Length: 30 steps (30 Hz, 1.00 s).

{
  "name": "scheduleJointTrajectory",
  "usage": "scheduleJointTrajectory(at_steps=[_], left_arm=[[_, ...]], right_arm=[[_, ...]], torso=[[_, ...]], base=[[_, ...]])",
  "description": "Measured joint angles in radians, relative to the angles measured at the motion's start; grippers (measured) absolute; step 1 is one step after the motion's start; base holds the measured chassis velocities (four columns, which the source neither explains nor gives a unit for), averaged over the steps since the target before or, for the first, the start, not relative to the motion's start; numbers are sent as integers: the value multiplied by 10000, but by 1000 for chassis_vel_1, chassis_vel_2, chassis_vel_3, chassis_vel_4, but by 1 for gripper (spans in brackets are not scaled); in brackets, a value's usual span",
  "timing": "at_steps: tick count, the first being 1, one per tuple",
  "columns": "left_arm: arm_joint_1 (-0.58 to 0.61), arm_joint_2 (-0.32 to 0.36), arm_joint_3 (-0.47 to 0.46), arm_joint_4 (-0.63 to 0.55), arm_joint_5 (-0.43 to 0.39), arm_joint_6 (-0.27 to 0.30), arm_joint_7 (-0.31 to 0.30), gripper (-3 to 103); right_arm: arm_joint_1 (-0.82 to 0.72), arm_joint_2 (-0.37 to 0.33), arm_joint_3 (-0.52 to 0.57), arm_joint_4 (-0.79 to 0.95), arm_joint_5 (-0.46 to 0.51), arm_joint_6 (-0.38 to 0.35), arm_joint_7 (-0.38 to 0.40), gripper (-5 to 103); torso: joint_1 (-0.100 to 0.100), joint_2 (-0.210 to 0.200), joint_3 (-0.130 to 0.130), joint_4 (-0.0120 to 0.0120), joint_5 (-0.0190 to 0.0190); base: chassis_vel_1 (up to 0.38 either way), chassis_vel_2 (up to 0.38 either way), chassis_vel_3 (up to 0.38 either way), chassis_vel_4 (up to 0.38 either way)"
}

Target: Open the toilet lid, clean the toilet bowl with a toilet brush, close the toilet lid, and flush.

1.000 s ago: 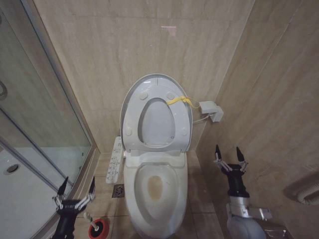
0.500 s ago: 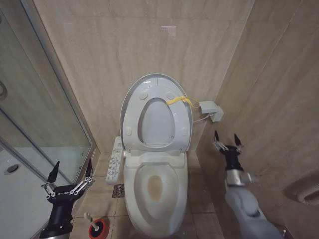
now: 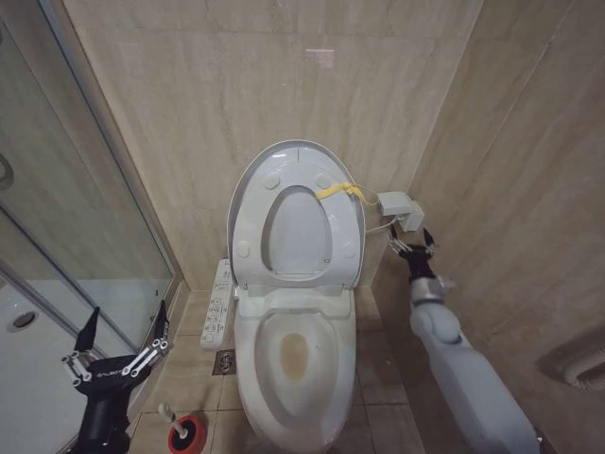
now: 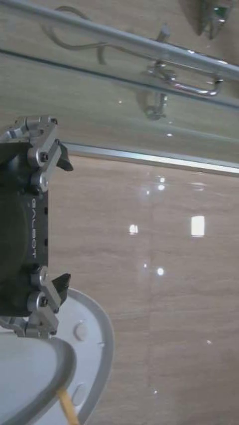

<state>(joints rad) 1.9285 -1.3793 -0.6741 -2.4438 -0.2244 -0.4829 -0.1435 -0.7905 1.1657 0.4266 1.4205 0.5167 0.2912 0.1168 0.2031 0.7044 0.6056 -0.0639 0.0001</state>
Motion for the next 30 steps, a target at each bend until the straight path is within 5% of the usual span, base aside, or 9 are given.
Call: scheduleJointTrajectory(at_steps=[14, 30], left_arm=[[35, -56, -324, -369, -300, 4, -4, 100], [-1218, -40, 39, 555, -598, 311, -7, 100]], right_arm=[[805, 133, -1438, 499, -174, -125, -327, 100], [-5021, -181, 476, 5133, -67, 986, -483, 100]], torso=[[0, 0, -1, -8, -1], [-3, 2, -2, -5, -2]], base=[[0, 0, 0, 0], [0, 0, 0, 0]])
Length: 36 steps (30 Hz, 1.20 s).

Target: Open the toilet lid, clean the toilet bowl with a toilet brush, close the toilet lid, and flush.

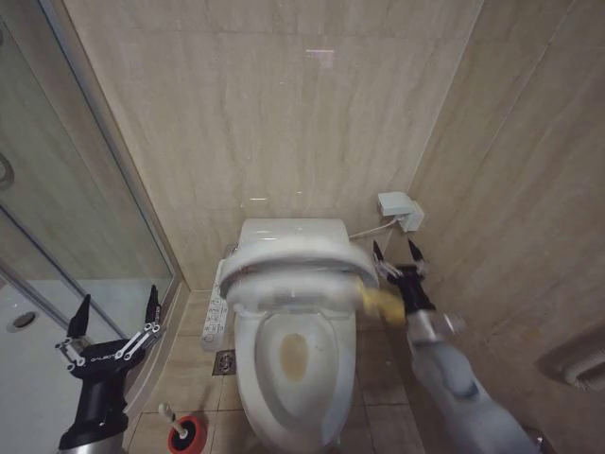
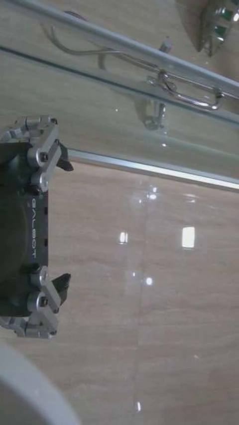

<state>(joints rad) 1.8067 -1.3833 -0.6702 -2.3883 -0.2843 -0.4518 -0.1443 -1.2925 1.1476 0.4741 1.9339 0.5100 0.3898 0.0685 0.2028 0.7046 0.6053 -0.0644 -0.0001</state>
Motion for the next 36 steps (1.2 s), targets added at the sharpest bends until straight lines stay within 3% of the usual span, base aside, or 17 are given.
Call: scheduleJointTrajectory(at_steps=[10, 20, 29, 33, 34, 36], left_arm=[[-748, 521, -366, 420, -753, 140, -53, 100], [-1533, 909, -340, 1120, -1215, 320, -128, 100], [-2630, 1395, -191, 2405, -1515, 445, -198, 100], [-2848, 1466, -76, 2739, -1562, 442, -202, 100], [-2934, 1485, -17, 2827, -1564, 437, -200, 100], [-3176, 1534, 116, 3037, -1564, 428, -198, 100]], right_arm=[[-3077, 976, 107, 1866, -1109, 1067, -28, 100], [-4614, 1665, -462, 1702, -2321, 2101, -313, 100], [-4756, 1545, -636, 1040, -2878, 2395, -334, 100], [-4738, 1200, -526, 970, -2898, 2350, -195, 100], [-4769, 1022, -493, 956, -2926, 2294, -142, 100], [-4898, 463, -312, 961, -3040, 2160, 125, 100]], torso=[[-1, 0, -1, -2, -2], [-1, 2, -1, -6, -4], [-1, 1, 0, -6, -2], [1, -1, 2, 8, 1], [2, -1, 2, 21, 7], [4, -2, 3, 22, 6]], base=[[0, 0, 0, 0], [0, 0, 0, 0], [0, 0, 0, 0], [0, 0, 0, 0], [0, 0, 0, 0], [0, 0, 0, 0]])
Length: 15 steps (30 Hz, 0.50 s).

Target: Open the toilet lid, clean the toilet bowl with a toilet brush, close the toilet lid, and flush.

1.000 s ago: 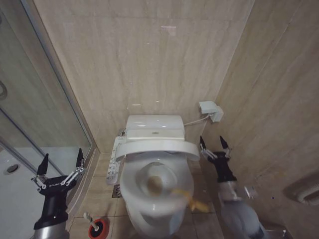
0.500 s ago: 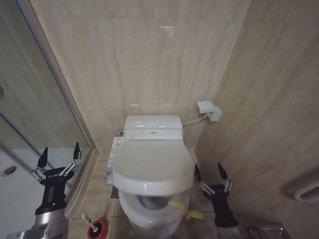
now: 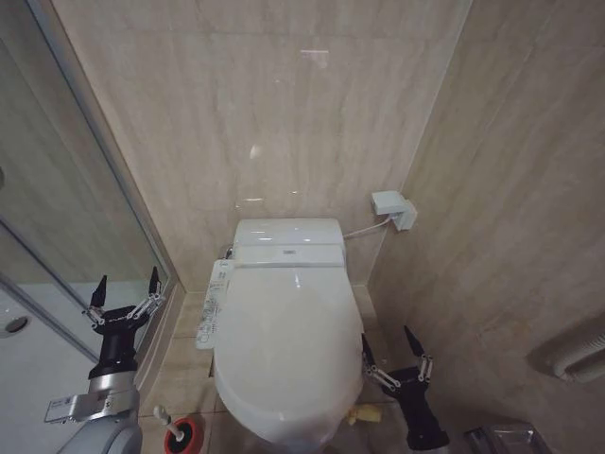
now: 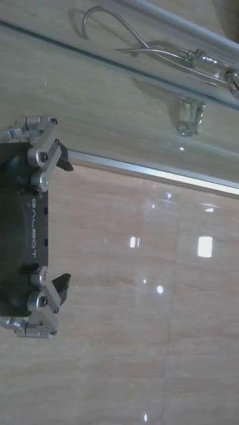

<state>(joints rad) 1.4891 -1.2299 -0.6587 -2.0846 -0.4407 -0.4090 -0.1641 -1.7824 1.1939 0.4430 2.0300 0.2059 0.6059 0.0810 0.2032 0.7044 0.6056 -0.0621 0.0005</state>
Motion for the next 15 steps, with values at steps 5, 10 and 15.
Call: scheduleJointTrajectory(at_steps=[5, 10, 15], left_arm=[[-363, 39, 155, 223, -21, -16, -1, 100], [-489, 29, 245, 418, -42, -46, 2, 100], [-566, 73, 264, 501, -45, -53, 5, 100]], right_arm=[[17, -671, 460, 23, -186, -369, 592, 100], [427, -887, 713, 193, -235, -534, 725, 100], [736, -1222, 756, 477, -264, -666, 759, 100]], torso=[[2, -1, 1, -11, -2], [1, -1, 0, -13, 0], [-1, -1, -1, -18, -3]], base=[[0, 0, 0, 0], [0, 0, 0, 0], [0, 0, 0, 0]])
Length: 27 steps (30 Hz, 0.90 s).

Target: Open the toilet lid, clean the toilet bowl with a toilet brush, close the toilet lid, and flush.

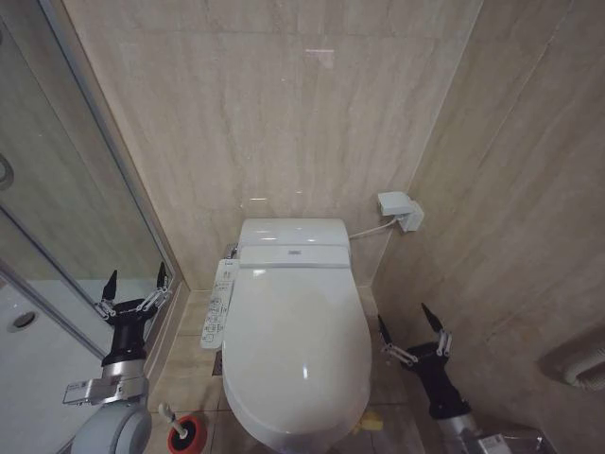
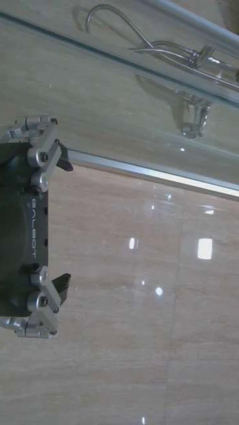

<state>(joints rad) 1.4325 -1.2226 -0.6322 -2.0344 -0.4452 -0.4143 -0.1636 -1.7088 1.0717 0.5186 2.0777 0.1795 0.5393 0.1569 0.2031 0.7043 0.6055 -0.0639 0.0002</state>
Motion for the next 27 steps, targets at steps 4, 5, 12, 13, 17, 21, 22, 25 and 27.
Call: scheduleJointTrajectory(at_steps=[4, 5, 12, 13, 17, 21, 22, 25, 27], left_arm=[[-11, 13, 0, 30, -6, 0, 2, 100], [-11, 11, 0, 46, -6, 0, 3, 100], [53, 24, -10, 76, 68, 18, 15, 100], [85, 42, -59, 55, 79, 23, 16, 100], [228, 75, -208, -19, 97, 29, 20, 100], [421, 123, -406, 11, 103, 29, 30, 100], [416, 189, -434, 95, 103, 29, 32, 100], [265, 405, -441, 384, 77, 39, 28, 100], [61, 657, -334, 678, 19, 70, -14, 100]], right_arm=[[255, -153, -9, 249, 193, -67, -13, 100], [326, -132, -94, 407, 356, -80, -142, 100], [263, 283, -1660, 722, 934, 138, -1517, 100], [257, 296, -1964, 552, 899, 222, -1692, 100], [380, 327, -2568, -94, 407, 459, -1978, 100], [704, 519, -2946, -1018, -26, 616, -2017, 100], [802, 588, -2997, -1289, -133, 637, -2008, 100], [973, 737, -3047, -1788, -350, 705, -1986, 100], [1119, 949, -3059, -2323, -551, 774, -1924, 100]], torso=[[0, 0, 0, 1, -1], [0, 0, 0, 0, -1], [-2, 2, -2, -3, -4], [-2, 2, -1, -3, -5], [-3, 2, -1, -3, -4], [-3, 2, -1, 0, -4], [-3, 2, -1, 1, -3], [-3, 2, -2, 1, -4], [-3, 2, -2, -3, -4]], base=[[0, 0, 0, 0], [0, 0, 0, 0], [0, 0, 0, 0], [0, 0, 0, 0], [0, 0, 0, 0], [0, 0, 0, 0], [0, 0, 0, 0], [0, 0, 0, 0], [0, 0, 0, 0]])
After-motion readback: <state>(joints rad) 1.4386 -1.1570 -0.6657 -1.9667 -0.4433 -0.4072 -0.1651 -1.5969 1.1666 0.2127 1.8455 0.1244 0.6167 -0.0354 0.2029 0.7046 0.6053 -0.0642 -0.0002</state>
